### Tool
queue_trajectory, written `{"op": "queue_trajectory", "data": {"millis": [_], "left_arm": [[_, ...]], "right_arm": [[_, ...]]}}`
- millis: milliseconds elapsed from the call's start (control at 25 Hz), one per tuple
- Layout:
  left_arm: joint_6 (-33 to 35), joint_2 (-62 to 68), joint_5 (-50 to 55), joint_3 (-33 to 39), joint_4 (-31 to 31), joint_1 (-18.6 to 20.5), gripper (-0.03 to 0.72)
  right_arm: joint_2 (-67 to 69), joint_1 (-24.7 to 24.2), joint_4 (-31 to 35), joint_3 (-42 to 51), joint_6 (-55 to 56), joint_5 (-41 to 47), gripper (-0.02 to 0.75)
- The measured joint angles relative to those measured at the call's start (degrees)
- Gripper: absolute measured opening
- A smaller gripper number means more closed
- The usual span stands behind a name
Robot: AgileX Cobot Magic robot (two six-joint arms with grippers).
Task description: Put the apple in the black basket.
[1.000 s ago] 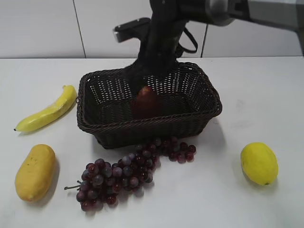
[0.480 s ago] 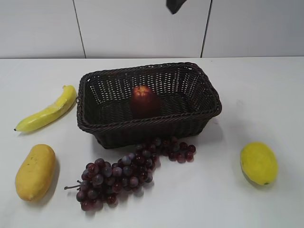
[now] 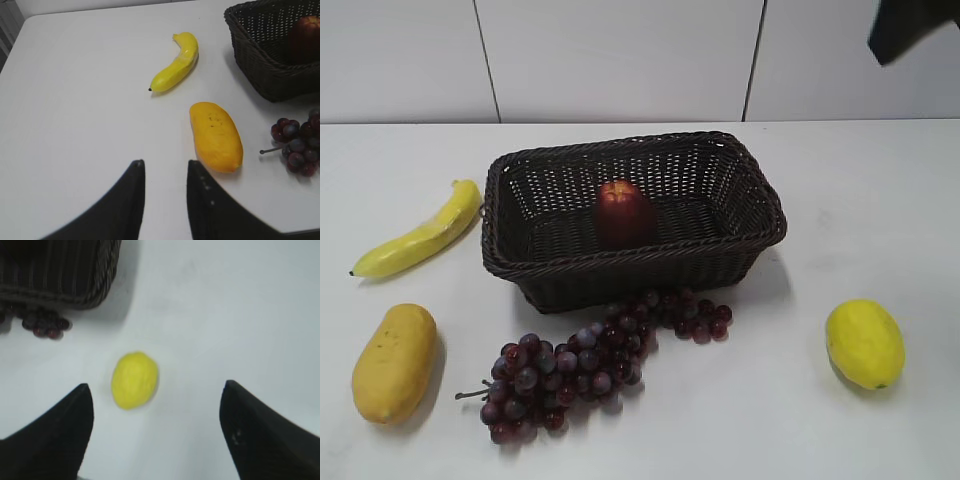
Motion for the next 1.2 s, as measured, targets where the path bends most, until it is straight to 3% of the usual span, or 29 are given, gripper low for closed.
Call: {"op": "queue_trajectory", "data": {"millis": [200,360,720,1040,1200], "left_arm": [[0.0,0.0,0.0,0.0,0.0,0.0,0.223],[0.0,0.0,0.0,0.0,0.0,0.0,0.223],[0.0,0.0,0.0,0.0,0.0,0.0,0.223],[0.0,0.0,0.0,0.0,0.0,0.0,0.223],[0.0,0.0,0.0,0.0,0.0,0.0,0.223]], "right_arm": [[-16.74,0.0,0.17,21.64,4.39,-3.02,0.593],[-30.84,0.0,0.17,33.67,5.48,-3.02,0.593],[-59.22,-0.49,-1.01,42.65,6.21,-2.89,0.593],[-72.18,-14.47,-0.88,46.61,5.27,-2.84,0.593],[-77.49,-18.33,1.84,47.49,2.12,-2.78,0.593]]}}
